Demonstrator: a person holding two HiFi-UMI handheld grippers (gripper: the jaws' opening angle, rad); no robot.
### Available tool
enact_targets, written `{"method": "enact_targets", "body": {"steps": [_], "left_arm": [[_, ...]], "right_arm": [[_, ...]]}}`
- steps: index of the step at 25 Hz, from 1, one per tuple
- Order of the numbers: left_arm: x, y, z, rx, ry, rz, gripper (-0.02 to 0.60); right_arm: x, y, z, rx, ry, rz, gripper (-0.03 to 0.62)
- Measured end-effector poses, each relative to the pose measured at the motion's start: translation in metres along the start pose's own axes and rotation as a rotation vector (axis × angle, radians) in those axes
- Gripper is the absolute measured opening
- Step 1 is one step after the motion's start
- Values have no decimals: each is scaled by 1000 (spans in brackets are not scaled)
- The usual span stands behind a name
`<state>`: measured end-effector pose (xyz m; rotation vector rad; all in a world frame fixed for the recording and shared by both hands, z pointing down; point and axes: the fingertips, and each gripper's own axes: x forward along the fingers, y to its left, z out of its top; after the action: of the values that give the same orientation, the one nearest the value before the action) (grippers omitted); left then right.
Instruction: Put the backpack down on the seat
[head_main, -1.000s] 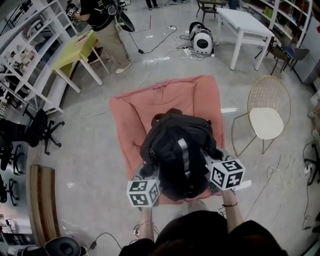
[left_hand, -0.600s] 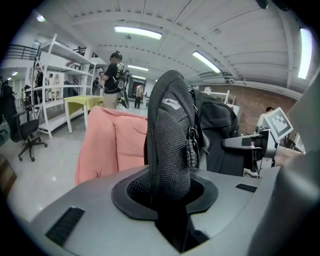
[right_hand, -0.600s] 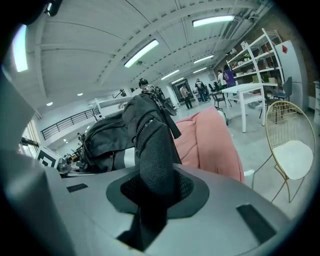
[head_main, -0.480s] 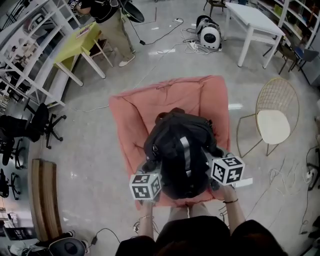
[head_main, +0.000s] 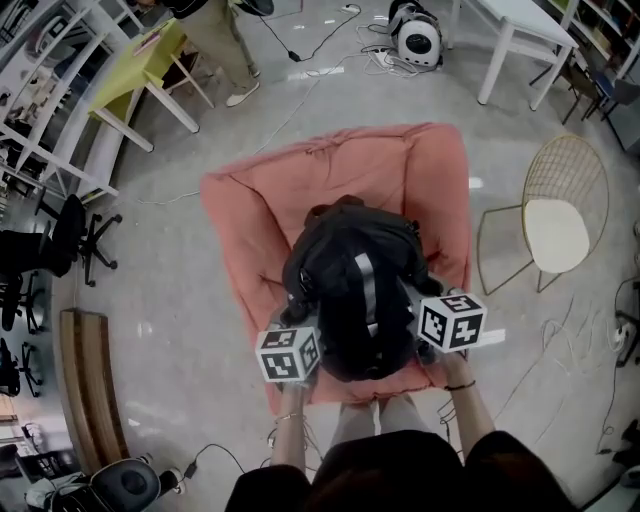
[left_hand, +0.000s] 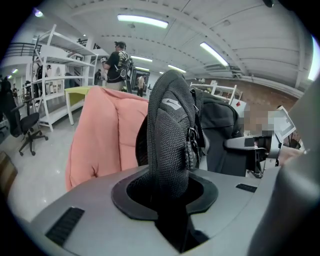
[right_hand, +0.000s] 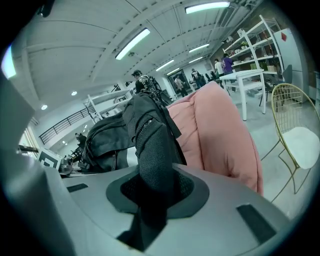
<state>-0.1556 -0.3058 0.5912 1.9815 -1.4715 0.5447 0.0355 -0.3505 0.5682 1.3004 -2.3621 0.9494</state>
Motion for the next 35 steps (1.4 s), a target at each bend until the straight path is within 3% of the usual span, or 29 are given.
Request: {"method": "enact_targets", "body": {"steps": [21,35], "left_arm": [[80,55,31,3,-31,43,106],[96,71,26,-4,-56,106,151]], "right_arm": [[96,-27,27,-24,25,-4,75],[112,-42,23,-13,10,-25,101]]}}
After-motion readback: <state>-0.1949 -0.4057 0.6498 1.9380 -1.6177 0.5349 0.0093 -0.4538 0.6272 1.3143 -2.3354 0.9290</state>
